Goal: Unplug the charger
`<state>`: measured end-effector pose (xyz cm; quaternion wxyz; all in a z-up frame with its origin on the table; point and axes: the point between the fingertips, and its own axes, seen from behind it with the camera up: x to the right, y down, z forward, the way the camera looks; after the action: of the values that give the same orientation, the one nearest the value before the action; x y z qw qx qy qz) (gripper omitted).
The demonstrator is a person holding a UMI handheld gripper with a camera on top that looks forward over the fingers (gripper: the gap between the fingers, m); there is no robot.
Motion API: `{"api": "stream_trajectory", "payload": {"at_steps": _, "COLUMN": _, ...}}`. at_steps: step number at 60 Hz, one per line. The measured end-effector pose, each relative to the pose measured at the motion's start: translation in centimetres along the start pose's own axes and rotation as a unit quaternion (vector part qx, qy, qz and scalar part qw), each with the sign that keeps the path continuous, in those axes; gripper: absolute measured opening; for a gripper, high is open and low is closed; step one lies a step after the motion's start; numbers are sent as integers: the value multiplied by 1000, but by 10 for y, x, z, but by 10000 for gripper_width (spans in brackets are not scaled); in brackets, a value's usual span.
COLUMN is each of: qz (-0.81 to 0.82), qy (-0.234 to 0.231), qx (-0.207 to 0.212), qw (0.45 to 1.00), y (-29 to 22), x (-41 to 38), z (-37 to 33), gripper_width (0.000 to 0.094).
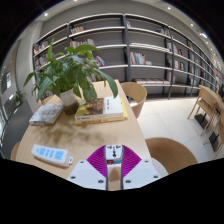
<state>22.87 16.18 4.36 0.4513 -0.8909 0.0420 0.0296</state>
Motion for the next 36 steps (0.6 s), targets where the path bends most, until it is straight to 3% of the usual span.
{"api": "stream_trajectory", "payload": {"at_steps": 5, "qz": -1, "qy": -5, "qx": -26, "qw": 1000, "y": 30, "x": 10, "z": 14, "gripper_width": 177}}
{"api": "stream_trajectory", "payload": {"at_steps": 15, "qz": 3, "qy": -10, "qx": -42, "qw": 999, "y": 35, "x": 7, "z": 10, "gripper_width": 285}}
{"api": "stream_trajectory", "payload": {"at_steps": 18, "qz": 1, "qy": -5, "qx": -46, "qw": 999, "y": 31, "x": 13, "z": 1, "gripper_width": 476}}
{"api": "stream_trajectory", "payload": {"at_steps": 19, "qz": 0, "qy": -2, "qx": -47, "qw": 999, "y": 36, "x": 9, "z": 6, "gripper_width": 621}}
{"api": "stream_trajectory", "payload": {"at_steps": 22, "qz": -6, "qy": 3, "qx": -48, "qw": 999, "y": 30, "x": 9, "z": 3, "gripper_width": 810}}
{"api": "stream_trajectory", "payload": {"at_steps": 24, "qz": -7, "qy": 7, "qx": -42, "qw": 999, "y": 21, "x": 7, "z": -2, "gripper_width": 867}}
{"api": "stream_trajectory", "payload": {"at_steps": 36, "qz": -20, "qy": 1, "qx": 45, "qw": 999, "y": -54, "x": -23, "z": -66, "gripper_width": 853}}
